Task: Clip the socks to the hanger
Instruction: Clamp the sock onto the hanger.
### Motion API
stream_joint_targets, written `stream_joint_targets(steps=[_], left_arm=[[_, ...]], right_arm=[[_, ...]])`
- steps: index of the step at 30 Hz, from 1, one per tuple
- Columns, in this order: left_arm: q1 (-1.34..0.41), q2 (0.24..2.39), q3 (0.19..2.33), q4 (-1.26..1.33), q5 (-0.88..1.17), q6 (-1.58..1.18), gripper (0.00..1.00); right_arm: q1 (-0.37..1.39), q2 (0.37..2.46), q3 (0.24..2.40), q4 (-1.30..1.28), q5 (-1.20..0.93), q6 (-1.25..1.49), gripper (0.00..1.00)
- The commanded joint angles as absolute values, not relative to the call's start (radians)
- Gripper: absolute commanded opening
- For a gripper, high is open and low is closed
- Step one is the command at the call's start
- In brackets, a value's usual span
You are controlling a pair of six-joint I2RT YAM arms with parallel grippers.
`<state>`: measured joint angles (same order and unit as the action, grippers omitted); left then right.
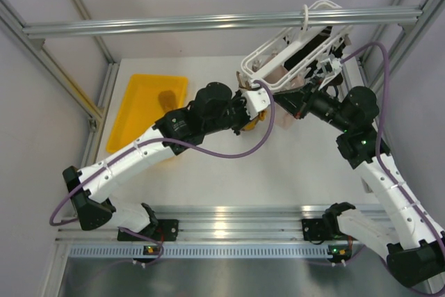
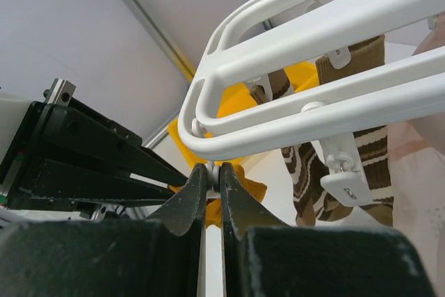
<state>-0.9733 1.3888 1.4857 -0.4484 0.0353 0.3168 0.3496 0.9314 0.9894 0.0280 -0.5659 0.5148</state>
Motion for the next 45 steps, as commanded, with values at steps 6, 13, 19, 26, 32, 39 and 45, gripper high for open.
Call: stream_joint_targets(steps=[6, 13, 19, 26, 32, 39, 45], left_arm=[[-0.98, 1.381, 1.546, -0.388, 0.061, 0.325, 0.0], [-0.983, 1.382, 1.565, -0.377, 0.084, 0.325, 0.0], [-0.988, 1.39, 1.571, -0.376, 0.087, 0.337, 0.0], [-0.988, 1.39, 1.559, -0.373, 0.075, 0.341, 0.0], [-0.986, 1.388, 1.532, -0.359, 0.038, 0.328, 0.0], [-0.97, 1.371, 1.517, -0.35, 0.017, 0.314, 0.0], [-0.928, 1.342, 1.499, -0.359, 0.018, 0.275, 0.0]], right_arm=[[0.364, 0.939, 1.015, 0.005, -0.54, 0.43, 0.0], [0.37, 0.939, 1.017, 0.003, -0.529, 0.414, 0.0], [0.374, 0.94, 1.022, 0.005, -0.554, 0.41, 0.01], [0.377, 0.934, 1.028, 0.003, -0.552, 0.407, 0.45], [0.374, 0.913, 1.034, -0.05, -0.548, 0.393, 0.6], [0.371, 0.822, 1.006, -0.097, -0.615, 0.373, 0.61], [0.368, 0.723, 0.957, -0.144, -0.641, 0.35, 0.56]])
